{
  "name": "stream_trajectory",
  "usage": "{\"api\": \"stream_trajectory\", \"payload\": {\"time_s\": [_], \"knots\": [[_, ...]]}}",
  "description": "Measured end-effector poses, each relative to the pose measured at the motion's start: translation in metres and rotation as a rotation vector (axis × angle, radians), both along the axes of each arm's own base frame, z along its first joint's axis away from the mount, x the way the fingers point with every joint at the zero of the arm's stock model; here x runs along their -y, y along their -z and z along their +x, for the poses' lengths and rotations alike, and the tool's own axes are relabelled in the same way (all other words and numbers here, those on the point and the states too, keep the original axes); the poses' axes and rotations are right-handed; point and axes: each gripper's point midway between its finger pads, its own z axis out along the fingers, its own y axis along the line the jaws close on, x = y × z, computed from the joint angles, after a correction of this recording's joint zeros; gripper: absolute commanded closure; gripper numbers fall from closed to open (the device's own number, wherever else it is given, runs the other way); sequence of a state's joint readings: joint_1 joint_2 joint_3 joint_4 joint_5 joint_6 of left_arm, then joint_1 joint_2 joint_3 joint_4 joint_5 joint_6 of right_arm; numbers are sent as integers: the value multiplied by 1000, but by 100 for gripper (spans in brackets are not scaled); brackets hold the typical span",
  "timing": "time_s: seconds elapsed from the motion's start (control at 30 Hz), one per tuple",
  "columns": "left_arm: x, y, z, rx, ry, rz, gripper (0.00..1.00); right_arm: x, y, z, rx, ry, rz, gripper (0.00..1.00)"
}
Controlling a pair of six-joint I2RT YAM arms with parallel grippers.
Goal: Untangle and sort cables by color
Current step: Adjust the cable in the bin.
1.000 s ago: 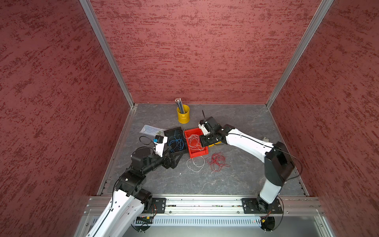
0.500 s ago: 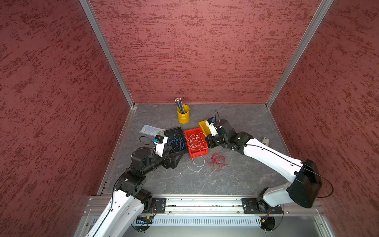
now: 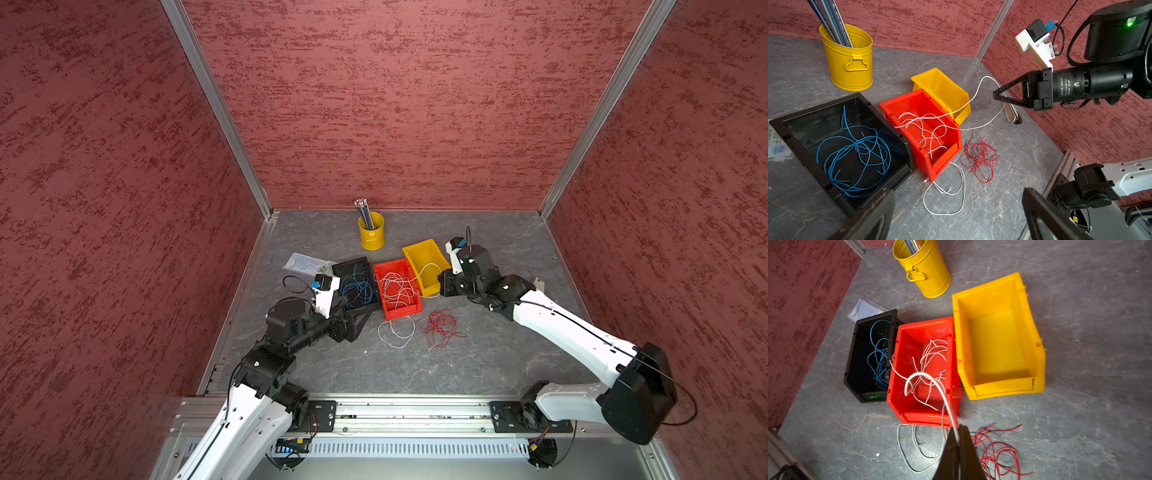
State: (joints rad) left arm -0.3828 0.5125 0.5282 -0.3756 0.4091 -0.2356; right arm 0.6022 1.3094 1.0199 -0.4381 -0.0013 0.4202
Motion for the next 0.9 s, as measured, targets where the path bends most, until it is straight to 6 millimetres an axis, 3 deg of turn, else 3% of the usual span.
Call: {"api": "stream_trajectory", "payload": {"time_s": [0.4,0.7,0.9], "knots": [[0,-1,0,3,0,-1,0,3,18,10,-53,53,-23,100],[0,-1,0,4,0,-1,0,48,20,26,-80,252,-42,100],[1,0,3,2,0,-1,0,52,22,26,-93,268,-43,100]]}}
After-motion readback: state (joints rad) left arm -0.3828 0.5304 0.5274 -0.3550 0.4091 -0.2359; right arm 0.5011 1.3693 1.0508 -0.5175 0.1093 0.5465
